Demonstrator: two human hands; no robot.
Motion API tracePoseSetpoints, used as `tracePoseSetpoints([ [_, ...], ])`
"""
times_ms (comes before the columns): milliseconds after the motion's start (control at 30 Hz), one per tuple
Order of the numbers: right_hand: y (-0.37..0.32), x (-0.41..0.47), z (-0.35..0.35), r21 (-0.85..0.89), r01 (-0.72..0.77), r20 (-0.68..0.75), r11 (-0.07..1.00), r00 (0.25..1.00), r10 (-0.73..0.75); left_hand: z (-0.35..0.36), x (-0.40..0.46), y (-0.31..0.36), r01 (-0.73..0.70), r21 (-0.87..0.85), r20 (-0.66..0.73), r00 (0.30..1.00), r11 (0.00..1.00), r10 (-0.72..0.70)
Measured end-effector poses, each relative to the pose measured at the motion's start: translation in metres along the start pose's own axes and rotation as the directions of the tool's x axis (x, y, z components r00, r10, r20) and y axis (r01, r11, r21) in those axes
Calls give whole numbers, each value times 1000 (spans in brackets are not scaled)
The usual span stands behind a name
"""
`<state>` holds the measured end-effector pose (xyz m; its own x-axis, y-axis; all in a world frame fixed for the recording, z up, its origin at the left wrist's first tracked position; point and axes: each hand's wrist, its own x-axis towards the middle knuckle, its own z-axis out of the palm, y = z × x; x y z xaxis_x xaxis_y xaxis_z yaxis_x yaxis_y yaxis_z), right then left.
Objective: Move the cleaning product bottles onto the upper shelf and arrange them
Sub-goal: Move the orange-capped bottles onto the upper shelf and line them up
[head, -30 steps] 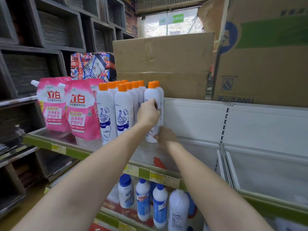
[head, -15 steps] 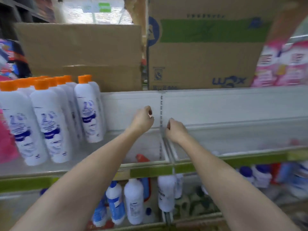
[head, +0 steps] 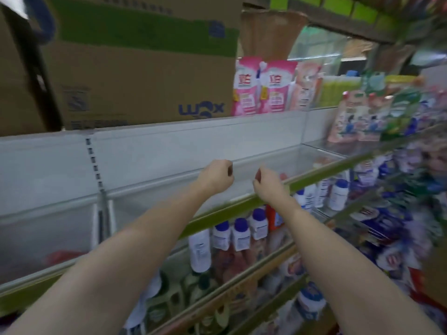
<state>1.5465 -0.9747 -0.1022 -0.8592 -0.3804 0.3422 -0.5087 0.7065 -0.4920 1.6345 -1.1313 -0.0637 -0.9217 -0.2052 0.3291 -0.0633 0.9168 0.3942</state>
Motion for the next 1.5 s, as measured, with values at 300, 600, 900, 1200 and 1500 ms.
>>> tracePoseSetpoints([
  [300, 188, -16, -56, -21, -210, 40, 978, 977, 211, 118, 66, 149, -300, 140, 118, 951, 944, 285],
  [600, 297, -25, -72, -33, -321, 183, 947, 929, 321, 234, 81, 206, -434, 219, 366, 867, 874, 338],
  [900, 359, -3, -46, 21, -371, 137, 929, 921, 364, 314, 119, 219, -240, -15, 407, 885, 971, 225],
  [1200, 438, 79, -26, -86, -390, 213, 917, 892, 399, 393, 197, 223, -25, -183, 399, 912, 983, 98],
  [1500, 486, 151, -5, -64, -344, 245, 937, 905, 349, 469, 260, 213, 128, -157, 448, 893, 979, -45],
])
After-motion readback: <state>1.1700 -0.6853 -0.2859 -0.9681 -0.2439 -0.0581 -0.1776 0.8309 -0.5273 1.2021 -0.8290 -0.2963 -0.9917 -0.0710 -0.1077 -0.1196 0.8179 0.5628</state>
